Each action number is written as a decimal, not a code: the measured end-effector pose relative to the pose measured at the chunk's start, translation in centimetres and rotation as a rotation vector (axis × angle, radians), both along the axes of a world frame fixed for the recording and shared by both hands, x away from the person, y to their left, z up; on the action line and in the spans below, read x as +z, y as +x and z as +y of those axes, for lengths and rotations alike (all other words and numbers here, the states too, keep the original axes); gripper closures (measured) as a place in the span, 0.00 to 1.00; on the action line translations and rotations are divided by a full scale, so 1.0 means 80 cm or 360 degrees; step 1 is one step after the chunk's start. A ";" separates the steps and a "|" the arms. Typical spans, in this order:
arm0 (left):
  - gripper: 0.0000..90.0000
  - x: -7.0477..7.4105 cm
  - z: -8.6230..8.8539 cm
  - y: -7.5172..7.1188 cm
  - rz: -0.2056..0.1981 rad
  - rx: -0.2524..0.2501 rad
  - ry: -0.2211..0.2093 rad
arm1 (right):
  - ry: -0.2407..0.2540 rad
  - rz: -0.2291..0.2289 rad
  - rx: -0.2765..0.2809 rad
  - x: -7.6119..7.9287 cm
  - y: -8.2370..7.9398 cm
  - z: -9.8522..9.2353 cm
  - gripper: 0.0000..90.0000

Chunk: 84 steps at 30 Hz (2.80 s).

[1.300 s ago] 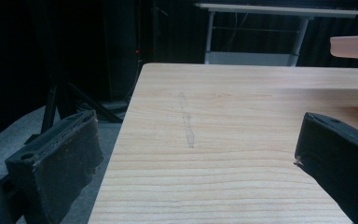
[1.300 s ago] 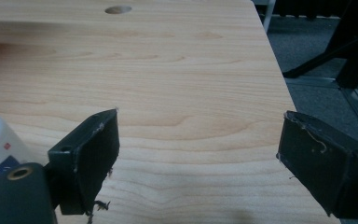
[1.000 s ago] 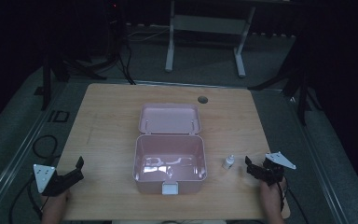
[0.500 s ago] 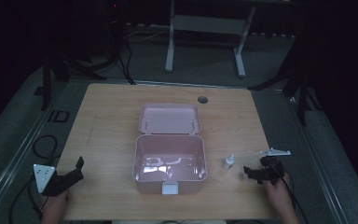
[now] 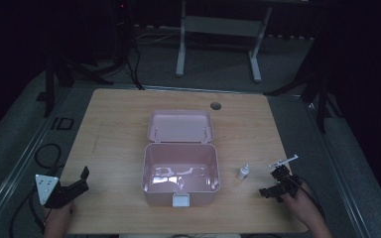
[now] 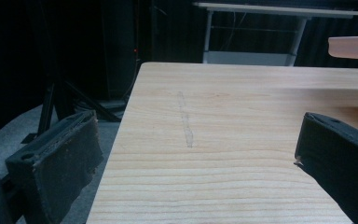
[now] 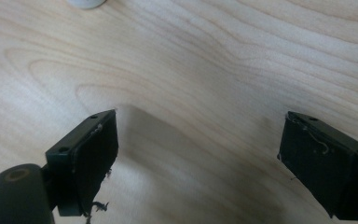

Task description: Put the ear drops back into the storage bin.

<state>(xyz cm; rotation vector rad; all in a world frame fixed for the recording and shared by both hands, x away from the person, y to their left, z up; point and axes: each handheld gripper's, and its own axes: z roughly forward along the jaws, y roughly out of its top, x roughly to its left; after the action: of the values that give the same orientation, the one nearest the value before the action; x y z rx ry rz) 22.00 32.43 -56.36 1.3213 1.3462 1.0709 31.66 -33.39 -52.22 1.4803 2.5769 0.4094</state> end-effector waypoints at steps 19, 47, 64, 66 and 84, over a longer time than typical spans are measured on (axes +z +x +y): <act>0.01 0.000 0.000 0.000 -0.0001 -0.0002 -0.0003 | -0.0251 0.0308 0.0304 0.035 0.005 0.021 0.13; 0.01 0.000 0.001 0.000 0.0002 -0.0011 -0.0011 | -0.0245 0.0423 0.0489 0.034 0.057 0.080 0.18; 0.01 0.000 0.001 0.000 0.0002 -0.0017 -0.0012 | -0.0242 0.0438 0.0579 0.034 0.091 0.122 0.41; 0.01 0.000 0.001 0.000 0.0002 -0.0019 -0.0013 | -0.0253 0.0443 0.0591 0.033 0.093 0.125 0.45; 0.01 0.000 0.002 0.000 0.0008 -0.0020 -0.0016 | -0.0321 0.0507 0.0623 0.023 0.101 0.137 0.64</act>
<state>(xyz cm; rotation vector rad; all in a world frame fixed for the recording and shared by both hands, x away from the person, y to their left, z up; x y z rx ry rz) 22.02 32.57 -56.34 1.3242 1.3434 1.0520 39.76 -22.42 -50.35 1.0436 3.0556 -0.0579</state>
